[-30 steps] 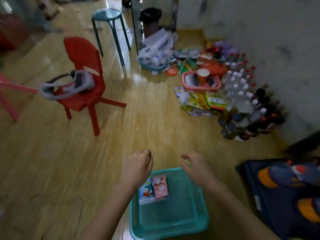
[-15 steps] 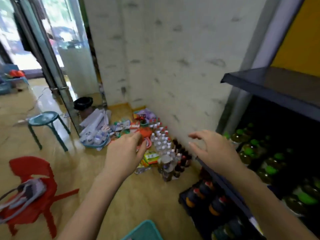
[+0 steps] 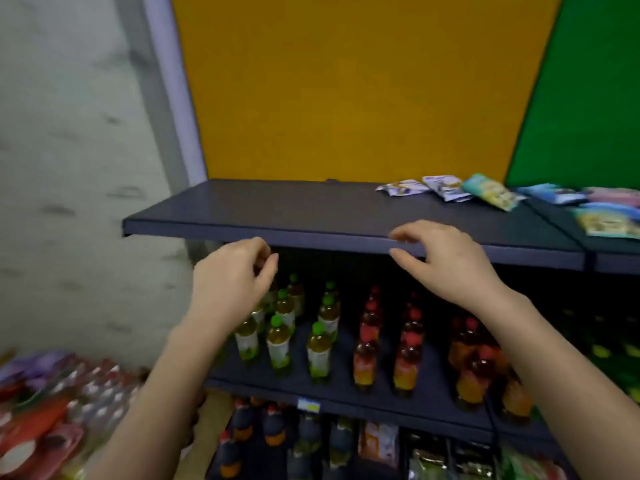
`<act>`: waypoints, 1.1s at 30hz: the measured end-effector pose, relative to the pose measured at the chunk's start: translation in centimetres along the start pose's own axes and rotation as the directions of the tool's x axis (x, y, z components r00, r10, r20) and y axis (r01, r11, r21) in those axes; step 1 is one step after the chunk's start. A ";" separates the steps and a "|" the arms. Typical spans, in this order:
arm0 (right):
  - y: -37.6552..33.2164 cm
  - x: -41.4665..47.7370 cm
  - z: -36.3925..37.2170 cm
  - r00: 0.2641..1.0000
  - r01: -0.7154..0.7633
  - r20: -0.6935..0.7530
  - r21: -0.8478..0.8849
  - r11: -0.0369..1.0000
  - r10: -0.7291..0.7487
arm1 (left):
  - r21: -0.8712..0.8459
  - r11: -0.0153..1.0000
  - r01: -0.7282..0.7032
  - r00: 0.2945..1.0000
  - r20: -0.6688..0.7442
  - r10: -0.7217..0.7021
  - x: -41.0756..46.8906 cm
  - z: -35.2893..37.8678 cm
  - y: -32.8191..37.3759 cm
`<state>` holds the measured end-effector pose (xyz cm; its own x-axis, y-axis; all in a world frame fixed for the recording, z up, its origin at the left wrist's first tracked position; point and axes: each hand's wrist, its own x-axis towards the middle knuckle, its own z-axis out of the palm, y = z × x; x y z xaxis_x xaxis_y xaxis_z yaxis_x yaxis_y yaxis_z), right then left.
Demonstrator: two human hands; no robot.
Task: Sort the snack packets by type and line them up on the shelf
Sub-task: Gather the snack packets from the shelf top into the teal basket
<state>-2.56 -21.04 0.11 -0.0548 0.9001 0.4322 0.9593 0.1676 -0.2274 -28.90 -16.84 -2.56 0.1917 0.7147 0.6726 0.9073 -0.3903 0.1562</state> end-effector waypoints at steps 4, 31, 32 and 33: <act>7.8 -1.5 -3.0 0.985 -0.165 -0.062 -0.052 0.985 0.162 | -0.105 0.986 -0.129 0.992 0.002 0.130 3.8 4.8 6.9; 32.9 18.9 -0.3 0.897 -0.350 0.294 0.016 0.937 0.330 | -0.063 0.997 -0.038 0.902 0.426 0.061 24.3 24.9 24.8; 33.0 19.4 0.0 0.886 -0.365 0.309 0.007 0.931 0.346 | -0.085 0.996 -0.023 0.894 0.444 0.059 24.8 25.5 24.8; 33.2 19.8 0.3 0.879 -0.381 0.313 0.008 0.924 0.360 | -0.104 0.995 -0.005 0.882 0.468 0.054 25.2 26.1 24.8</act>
<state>28.08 2.49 0.86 0.2104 0.9773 0.0246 0.9055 -0.1853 -0.3818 8.19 6.60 -0.61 0.3928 0.8811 0.2635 0.8623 -0.4524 0.2274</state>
